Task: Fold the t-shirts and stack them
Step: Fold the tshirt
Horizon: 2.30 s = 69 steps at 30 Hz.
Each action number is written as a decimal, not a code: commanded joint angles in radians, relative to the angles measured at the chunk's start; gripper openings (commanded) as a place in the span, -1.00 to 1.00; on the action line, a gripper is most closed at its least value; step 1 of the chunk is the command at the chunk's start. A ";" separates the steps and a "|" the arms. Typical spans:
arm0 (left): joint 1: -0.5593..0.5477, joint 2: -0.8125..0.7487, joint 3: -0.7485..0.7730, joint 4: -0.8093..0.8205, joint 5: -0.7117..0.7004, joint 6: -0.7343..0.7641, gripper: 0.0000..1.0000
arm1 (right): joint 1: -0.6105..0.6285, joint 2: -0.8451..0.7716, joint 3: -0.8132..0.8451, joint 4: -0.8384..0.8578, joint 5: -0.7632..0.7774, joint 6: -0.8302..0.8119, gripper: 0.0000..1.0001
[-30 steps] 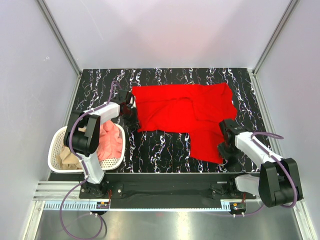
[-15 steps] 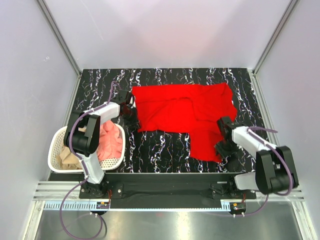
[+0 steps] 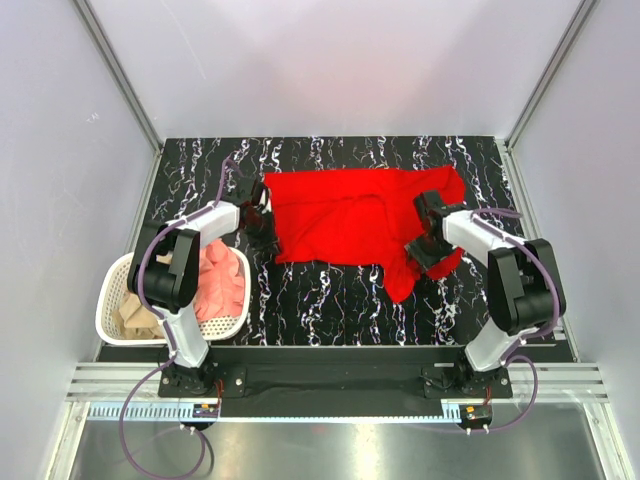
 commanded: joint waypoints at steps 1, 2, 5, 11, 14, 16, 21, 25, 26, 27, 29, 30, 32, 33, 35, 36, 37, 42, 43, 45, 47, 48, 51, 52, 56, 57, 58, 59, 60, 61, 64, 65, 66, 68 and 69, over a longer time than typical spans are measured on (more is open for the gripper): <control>-0.005 -0.007 0.055 0.005 -0.009 0.017 -1.00 | 0.005 -0.084 0.017 -0.047 0.038 -0.021 -0.08; -0.005 -0.007 0.053 0.008 -0.008 0.016 -1.00 | 0.003 -0.105 0.005 -0.056 0.048 -0.021 -0.07; -0.005 -0.004 0.047 0.015 -0.001 0.017 -1.00 | -0.004 -0.177 -0.043 -0.070 0.083 -0.047 -0.02; -0.005 -0.005 0.036 0.010 0.000 0.031 -1.00 | -0.004 -0.246 -0.133 -0.061 0.089 -0.082 -0.17; -0.005 0.000 0.047 0.002 0.000 0.037 -1.00 | -0.006 -0.255 -0.162 -0.069 0.092 -0.067 -0.49; -0.005 0.003 0.050 0.004 0.002 0.037 -1.00 | -0.007 -0.254 -0.168 -0.091 0.106 -0.052 -0.54; -0.005 0.010 0.052 0.005 0.012 0.034 -1.00 | -0.072 -0.243 -0.181 -0.041 0.111 -0.108 -0.44; -0.005 0.007 0.047 0.008 0.012 0.036 -1.00 | -0.081 -0.188 -0.152 -0.009 0.104 -0.168 -0.31; -0.005 0.007 0.047 0.007 0.012 0.036 -1.00 | -0.081 -0.174 -0.149 -0.012 0.104 -0.168 -0.29; -0.005 0.007 0.047 0.007 0.012 0.037 -1.00 | -0.082 -0.153 -0.148 -0.009 0.095 -0.168 -0.28; -0.005 0.007 0.049 0.007 0.012 0.037 -1.00 | -0.082 -0.139 -0.150 0.002 0.088 -0.171 -0.25; -0.005 0.007 0.049 0.007 0.012 0.037 -1.00 | -0.082 -0.133 -0.153 0.007 0.084 -0.173 -0.24; -0.005 0.009 0.056 0.004 0.012 0.037 -1.00 | -0.082 -0.128 -0.156 0.020 0.086 -0.181 -0.18; -0.005 0.013 0.056 0.004 0.012 0.037 -1.00 | -0.082 -0.117 -0.150 0.020 0.100 -0.194 -0.15; -0.005 0.015 0.064 0.002 0.014 0.036 -1.00 | -0.082 -0.097 -0.139 0.025 0.107 -0.217 -0.10; -0.005 0.016 0.064 0.002 0.015 0.034 -1.00 | -0.082 -0.090 -0.135 0.027 0.111 -0.223 -0.09; -0.005 0.016 0.065 0.002 0.015 0.034 -1.00 | -0.082 -0.082 -0.130 0.030 0.112 -0.228 -0.10; -0.005 0.023 0.065 0.005 0.014 0.033 -1.00 | -0.081 -0.042 -0.110 0.046 0.117 -0.256 -0.14; -0.005 0.023 0.067 0.005 0.014 0.033 -1.00 | -0.082 -0.037 -0.109 0.056 0.115 -0.260 -0.16; -0.005 0.026 0.065 0.007 0.014 0.030 -1.00 | -0.082 -0.021 -0.101 0.065 0.108 -0.268 -0.22; -0.005 0.027 0.065 0.009 0.012 0.028 -1.00 | -0.081 0.004 -0.089 0.080 0.094 -0.279 -0.31; -0.005 0.029 0.065 0.008 0.014 0.027 -1.00 | -0.081 0.012 -0.084 0.088 0.089 -0.282 -0.34; -0.005 0.030 0.067 0.009 0.012 0.024 -1.00 | -0.082 0.042 -0.066 0.102 0.065 -0.285 -0.53; -0.005 0.029 0.065 0.008 0.012 0.024 -1.00 | -0.082 0.049 -0.064 0.100 0.061 -0.285 -0.61; -0.005 0.018 0.059 0.007 0.008 0.024 -1.00 | -0.082 0.049 -0.052 0.096 0.051 -0.294 -1.00; -0.005 0.015 0.056 0.007 0.006 0.024 -1.00 | -0.082 0.047 -0.046 0.071 0.051 -0.299 -1.00; -0.005 0.012 0.050 0.005 0.006 0.024 -1.00 | -0.082 0.042 -0.040 0.056 0.052 -0.306 -1.00; -0.005 0.003 0.046 0.007 0.008 0.024 -1.00 | -0.082 0.023 -0.026 0.040 0.051 -0.314 -1.00; -0.005 -0.003 0.042 0.007 0.009 0.022 -1.00 | -0.082 0.012 -0.020 -0.010 0.055 -0.314 -1.00; -0.005 -0.013 0.030 0.007 0.011 0.020 -1.00 | -0.082 -0.003 -0.011 -0.041 0.061 -0.300 -1.00; -0.005 -0.057 0.004 0.007 0.014 0.014 -1.00 | -0.082 -0.086 -0.004 -0.176 0.065 -0.283 -1.00; -0.005 -0.071 -0.022 0.005 0.011 0.010 -1.00 | -0.082 -0.143 -0.015 -0.205 0.055 -0.274 -1.00; -0.005 -0.106 -0.036 0.005 0.008 0.001 -1.00 | -0.082 -0.174 -0.023 -0.258 0.054 -0.268 -1.00; -0.005 -0.140 -0.080 0.002 0.000 -0.013 -1.00 | -0.082 -0.268 -0.046 -0.303 0.057 -0.260 -1.00; -0.006 -0.158 -0.095 0.002 -0.009 -0.030 -1.00 | -0.082 -0.301 -0.053 -0.343 0.055 -0.254 -1.00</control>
